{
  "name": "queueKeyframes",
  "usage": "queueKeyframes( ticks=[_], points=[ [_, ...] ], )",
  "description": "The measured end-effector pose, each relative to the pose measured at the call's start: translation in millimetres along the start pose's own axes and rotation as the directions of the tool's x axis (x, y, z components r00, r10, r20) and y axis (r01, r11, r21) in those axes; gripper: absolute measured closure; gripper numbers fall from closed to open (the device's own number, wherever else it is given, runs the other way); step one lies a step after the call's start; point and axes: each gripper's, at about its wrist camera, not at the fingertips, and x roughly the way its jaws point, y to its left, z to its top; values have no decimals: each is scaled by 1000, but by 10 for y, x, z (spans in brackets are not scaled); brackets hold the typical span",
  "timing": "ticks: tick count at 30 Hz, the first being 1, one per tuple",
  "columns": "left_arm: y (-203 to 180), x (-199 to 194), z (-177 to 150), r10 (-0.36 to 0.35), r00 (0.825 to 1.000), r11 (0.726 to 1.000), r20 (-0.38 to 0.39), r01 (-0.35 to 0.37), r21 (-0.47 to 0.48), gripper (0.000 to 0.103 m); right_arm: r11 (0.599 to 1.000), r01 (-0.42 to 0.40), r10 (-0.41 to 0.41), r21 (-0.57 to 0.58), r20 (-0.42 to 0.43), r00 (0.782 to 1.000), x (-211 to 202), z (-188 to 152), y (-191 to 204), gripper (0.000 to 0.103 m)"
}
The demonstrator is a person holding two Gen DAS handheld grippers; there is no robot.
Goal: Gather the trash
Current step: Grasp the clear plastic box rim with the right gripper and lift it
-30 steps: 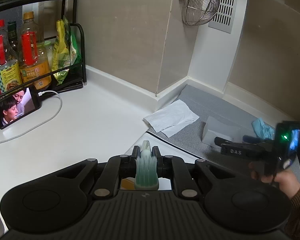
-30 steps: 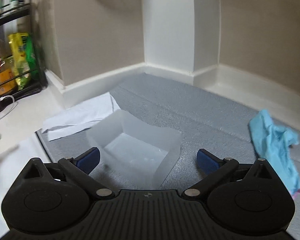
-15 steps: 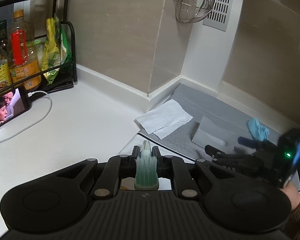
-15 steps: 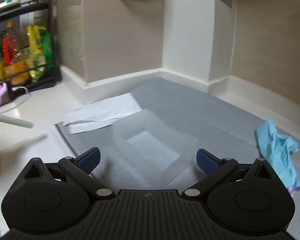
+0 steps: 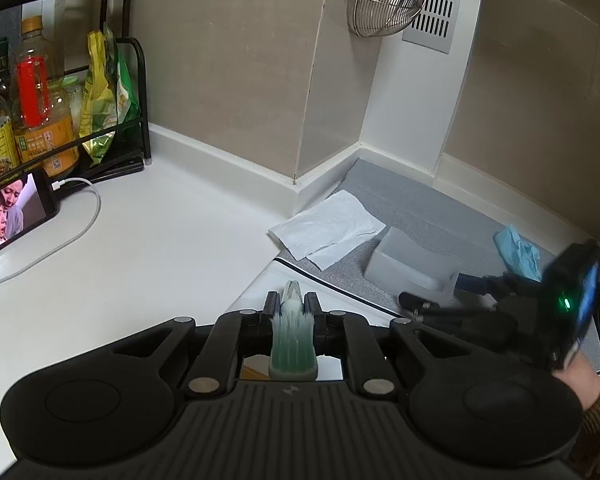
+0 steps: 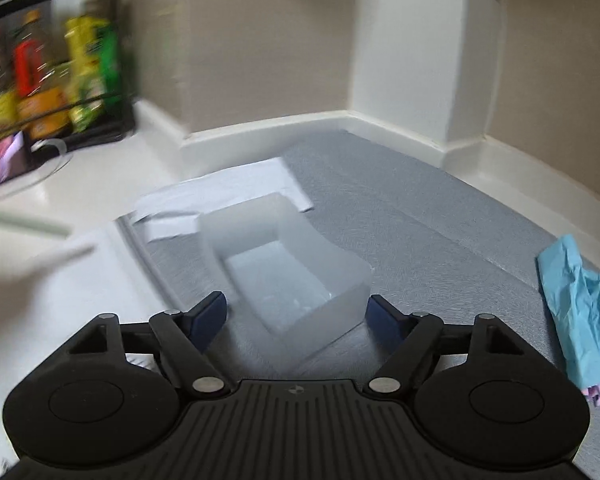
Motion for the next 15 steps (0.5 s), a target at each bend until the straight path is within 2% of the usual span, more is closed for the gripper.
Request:
queueKeyframes(
  ticks=[1,3,5,7,8,9,10,13,15],
  points=[
    [-3,8,-3,0,1000,1000,-2,0,1,91,1000,4,-4,-31,13,1000,-29,-8,50,20],
    [-13,21,-11,1,1000,1000,-7,-1,2,91,996,39,-35,-85,54,998,-49,9,125,5],
    [-25,22,-18,-2,1000,1000,-8,2,4,91,994,47,-41,-101,59,997,21,52,142,4],
    [-39,16,-22,-3,1000,1000,-7,3,7,91,997,36,-36,-70,-1,999,181,99,103,7],
    [-42,7,-27,-5,1000,1000,-6,5,10,91,999,14,-15,-40,-40,999,252,107,64,13],
    [-45,-5,-31,-7,1000,1000,-4,7,13,90,1000,-13,14,25,-36,999,246,119,-4,23],
    [-52,-25,-44,-9,1000,1000,0,9,18,90,997,-17,19,70,-36,999,229,120,-43,24],
    [-58,-71,-74,-11,1000,1000,4,11,24,90,999,35,-35,25,-2,999,91,49,37,28],
    [-68,-113,-106,-18,1000,1000,4,18,25,90,999,34,-35,23,37,999,-52,17,66,31]
  ],
)
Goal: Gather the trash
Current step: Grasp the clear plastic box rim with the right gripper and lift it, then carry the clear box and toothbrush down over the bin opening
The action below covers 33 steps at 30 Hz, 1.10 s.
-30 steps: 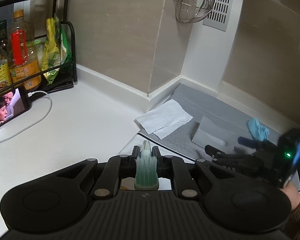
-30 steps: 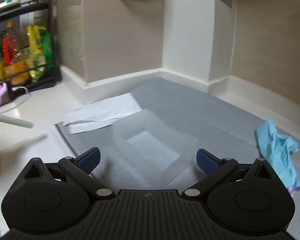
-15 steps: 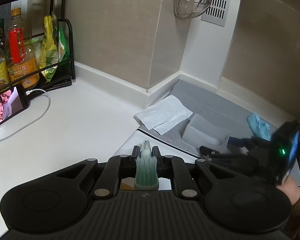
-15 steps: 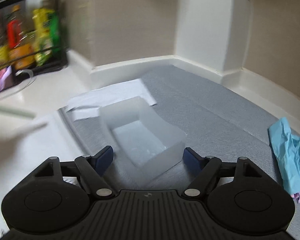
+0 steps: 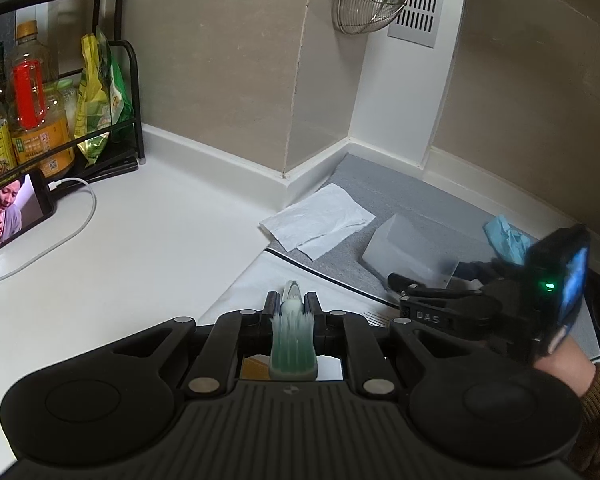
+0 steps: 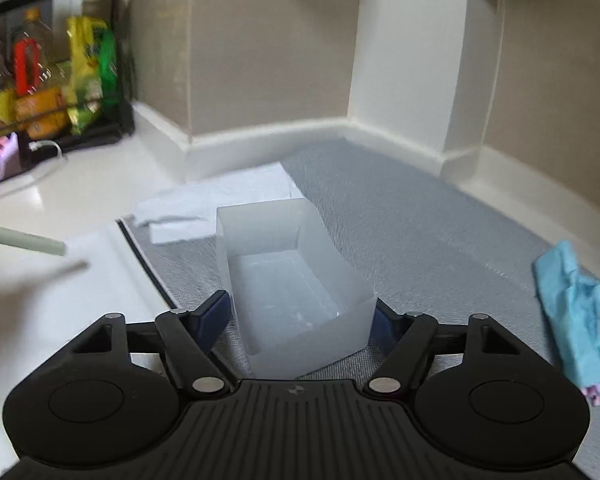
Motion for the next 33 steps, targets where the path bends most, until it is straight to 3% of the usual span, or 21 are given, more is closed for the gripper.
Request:
queueKeyframes(
  ticks=[8,11,15,22,33],
  points=[
    [-138,-285,-209,15,999,999,31,-16,40,91,1000,24,-27,20,129,991,-694,-127,12,37],
    [-222,-348,-285,9,1000,999,23,-10,49,90,997,71,-71,6,121,990,-783,-242,10,38],
    [-318,-454,-386,4,1000,998,22,-5,61,91,994,62,-70,93,86,994,-943,-411,-89,38],
    [-437,-661,-554,7,1000,997,22,-8,79,90,984,68,-90,163,130,987,-1419,-632,-194,38],
    [-461,-1060,-917,13,999,994,36,-17,112,90,992,14,-40,123,213,976,-2067,-867,16,38]
  ],
)
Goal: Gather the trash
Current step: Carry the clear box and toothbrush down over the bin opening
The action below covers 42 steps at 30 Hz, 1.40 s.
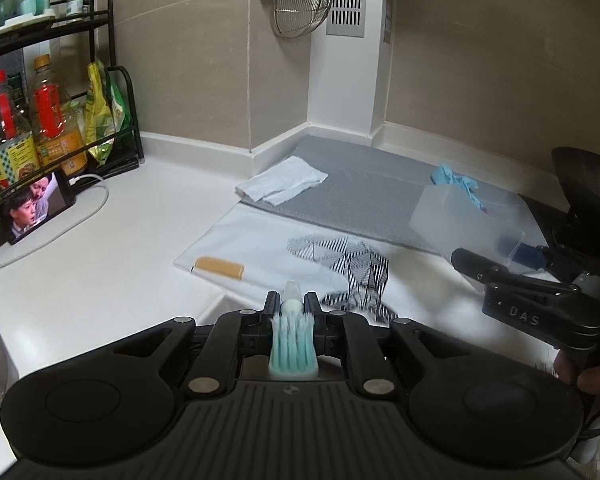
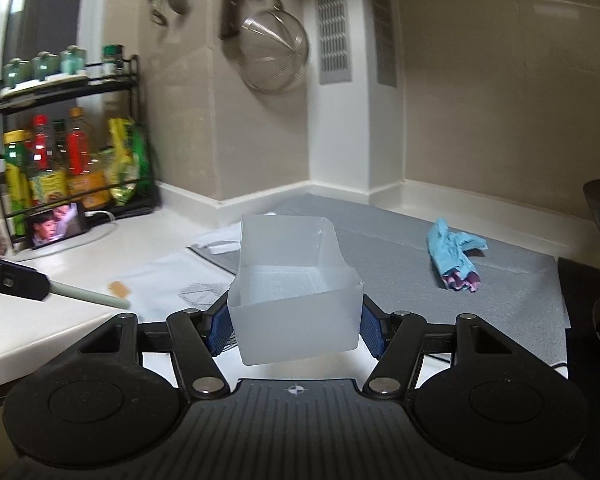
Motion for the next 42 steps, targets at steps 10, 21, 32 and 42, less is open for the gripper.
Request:
queueKeyframes(
  ticks=[10,21,32,42],
  points=[
    [128,-282,-599,24,998,1000,-63,-23,13,91,986,-155,157,-63,25,987,-533,-199,504,38],
    [272,-182,-1198,47,978,999,-202,-51,-14,91,947,-301,291,-112,-99,952,-747,-619,964,38],
    [347,245,-1689,61,934,997,-351,-77,-32,91,948,-310,271,-77,-318,909,-397,-1218,1063,38],
    [412,632,-1992,53,894,996,-444,-82,-47,91,955,-290,234,-54,-460,857,-59,-1630,1070,38]
  ],
)
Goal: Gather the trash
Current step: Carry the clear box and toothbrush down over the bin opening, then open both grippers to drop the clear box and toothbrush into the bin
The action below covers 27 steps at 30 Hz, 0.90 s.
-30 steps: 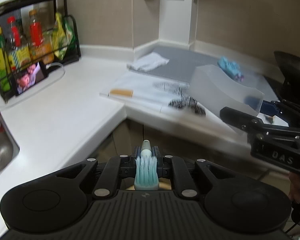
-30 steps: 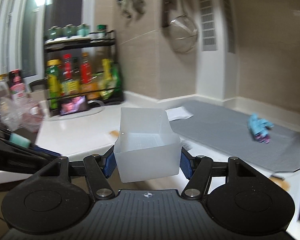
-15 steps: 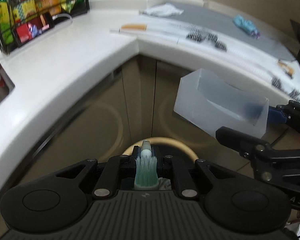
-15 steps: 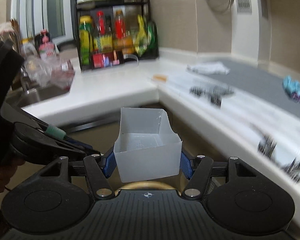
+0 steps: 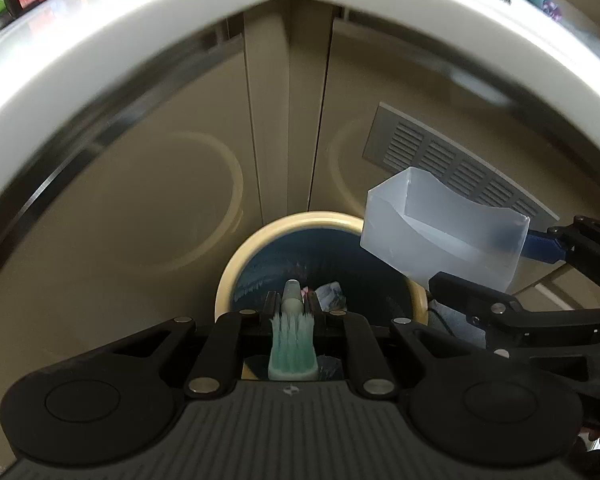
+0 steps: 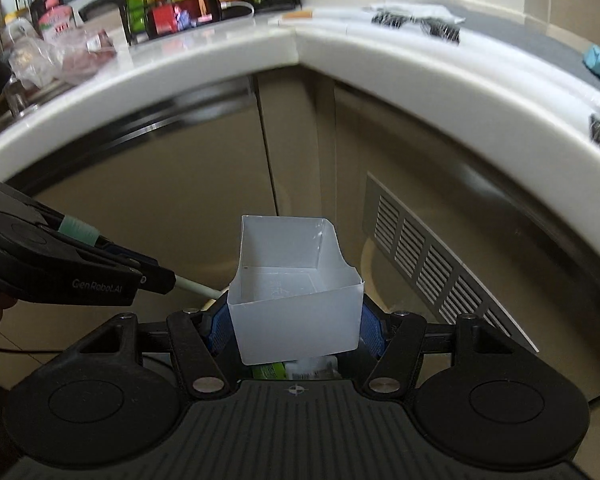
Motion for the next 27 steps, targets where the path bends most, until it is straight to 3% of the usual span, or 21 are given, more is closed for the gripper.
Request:
queueKeyframes(
  ticks=[13,27],
  points=[
    [5,565,-49,24,993,1000,-117,-24,6,91,1000,9,-11,-14,-146,989,535,-133,13,37],
    [-40,976,-89,47,977,999,-207,-44,22,91,999,45,-46,-9,-237,970,992,-139,-11,38]
  ],
)
